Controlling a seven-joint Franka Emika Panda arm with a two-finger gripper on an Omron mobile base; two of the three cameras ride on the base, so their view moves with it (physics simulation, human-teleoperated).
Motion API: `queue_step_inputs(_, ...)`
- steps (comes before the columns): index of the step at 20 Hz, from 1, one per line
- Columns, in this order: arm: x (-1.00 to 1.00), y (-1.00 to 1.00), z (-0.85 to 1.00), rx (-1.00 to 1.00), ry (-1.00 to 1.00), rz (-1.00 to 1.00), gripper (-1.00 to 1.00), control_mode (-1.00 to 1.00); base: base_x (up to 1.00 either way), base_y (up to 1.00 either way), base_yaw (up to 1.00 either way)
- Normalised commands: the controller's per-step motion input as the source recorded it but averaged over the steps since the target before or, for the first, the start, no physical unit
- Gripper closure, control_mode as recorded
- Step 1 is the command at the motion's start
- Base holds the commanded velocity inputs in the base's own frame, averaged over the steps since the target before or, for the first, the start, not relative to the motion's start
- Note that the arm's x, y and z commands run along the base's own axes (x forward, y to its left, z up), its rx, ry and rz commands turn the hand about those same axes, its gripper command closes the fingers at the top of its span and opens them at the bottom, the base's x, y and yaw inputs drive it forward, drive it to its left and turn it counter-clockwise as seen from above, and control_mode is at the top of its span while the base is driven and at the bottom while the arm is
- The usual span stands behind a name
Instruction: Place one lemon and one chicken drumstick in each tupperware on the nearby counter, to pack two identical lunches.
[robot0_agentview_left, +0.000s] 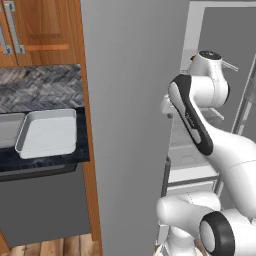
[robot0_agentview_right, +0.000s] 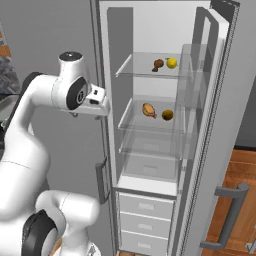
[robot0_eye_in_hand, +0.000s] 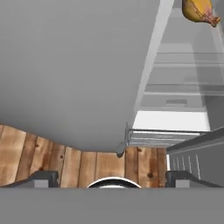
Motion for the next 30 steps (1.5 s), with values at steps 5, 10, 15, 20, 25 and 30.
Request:
queue_step_inputs(5, -0.39, -0.61, 0.01, -0.07, -0.40, -0.03, -1.00, -1.00, 0.00, 0.00, 0.00)
queue_step_inputs(10, 0.03, -0.60, 0.01, -0.03, -0.21, -0.05, -1.00, -1.00, 0.00, 0.00, 0.00)
queue_step_inputs(15, 0.36, -0.66, 0.05, 0.10, 0.00, -0.05, -1.00, -1.00, 0.00, 0.00, 0.00)
queue_step_inputs(20, 0.61, -0.77, 0.04, 0.12, 0.00, -0.10, -1.00, -1.00, 0.00, 0.00, 0.00)
queue_step_inputs(25, 0.70, -0.57, 0.00, 0.02, 0.02, -0.10, -1.00, -1.00, 0.00, 0.00, 0.00)
queue_step_inputs(30, 0.92, -0.22, -0.11, -0.01, 0.05, -0.08, -1.00, -1.00, 0.00, 0.00, 0.00)
